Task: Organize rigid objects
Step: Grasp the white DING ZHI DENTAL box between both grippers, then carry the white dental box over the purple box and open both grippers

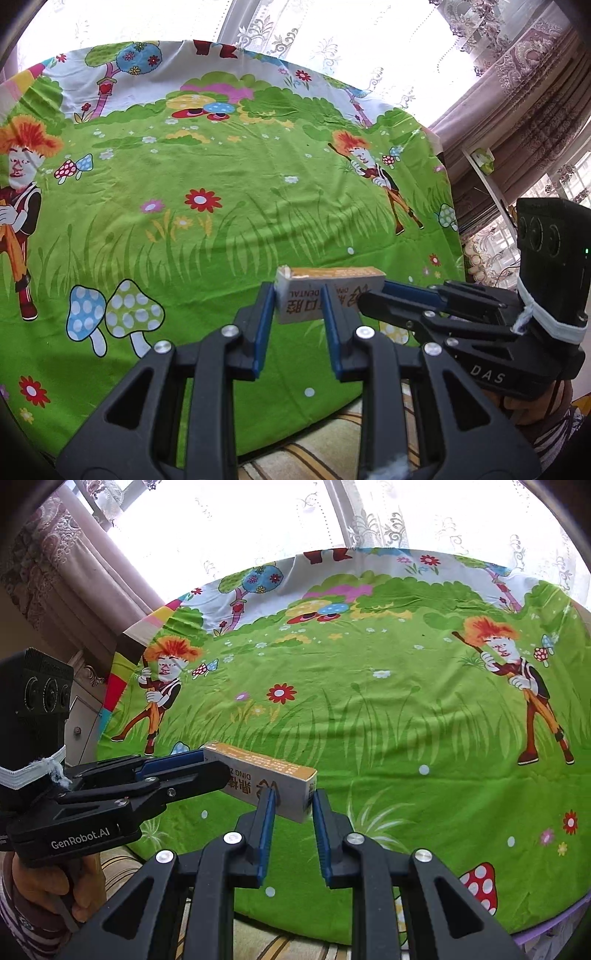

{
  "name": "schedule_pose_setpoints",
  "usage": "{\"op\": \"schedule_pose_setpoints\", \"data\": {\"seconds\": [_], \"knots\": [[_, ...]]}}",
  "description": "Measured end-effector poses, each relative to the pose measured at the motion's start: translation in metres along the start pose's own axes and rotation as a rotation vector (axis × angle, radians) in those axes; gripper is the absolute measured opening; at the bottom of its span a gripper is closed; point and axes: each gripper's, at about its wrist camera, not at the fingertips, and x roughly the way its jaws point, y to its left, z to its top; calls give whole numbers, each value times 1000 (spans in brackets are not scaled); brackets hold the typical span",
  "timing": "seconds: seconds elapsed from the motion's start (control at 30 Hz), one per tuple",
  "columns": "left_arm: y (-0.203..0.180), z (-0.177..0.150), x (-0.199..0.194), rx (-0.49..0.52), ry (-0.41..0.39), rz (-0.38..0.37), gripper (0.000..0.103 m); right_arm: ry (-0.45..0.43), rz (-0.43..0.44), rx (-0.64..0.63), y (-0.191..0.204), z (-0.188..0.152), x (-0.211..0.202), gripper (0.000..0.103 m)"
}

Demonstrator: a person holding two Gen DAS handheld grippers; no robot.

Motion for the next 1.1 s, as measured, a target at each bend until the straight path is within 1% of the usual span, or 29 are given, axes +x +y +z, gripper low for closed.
{"op": "schedule_pose_setpoints", "data": {"seconds": [0.17,0.27,0.37,0.57,0.77,1.1], "knots": [[-36,-8,-30,50,-53,-33,30,-48,-16,-9,7,-24,-42,22],[-59,-13,-40,95,-64,-33,30,-86,-15,5,3,-36,-63,22],[-76,-20,-43,121,-55,-33,30,-115,-2,39,-7,-45,-81,22],[-103,-36,-43,139,-27,-51,30,-187,-62,35,-12,-66,-116,22],[-126,-45,-38,159,-1,-44,30,-226,-77,56,-24,-82,-134,22],[-164,-50,-31,219,20,-25,30,-289,-104,85,-41,-105,-158,22]]}}
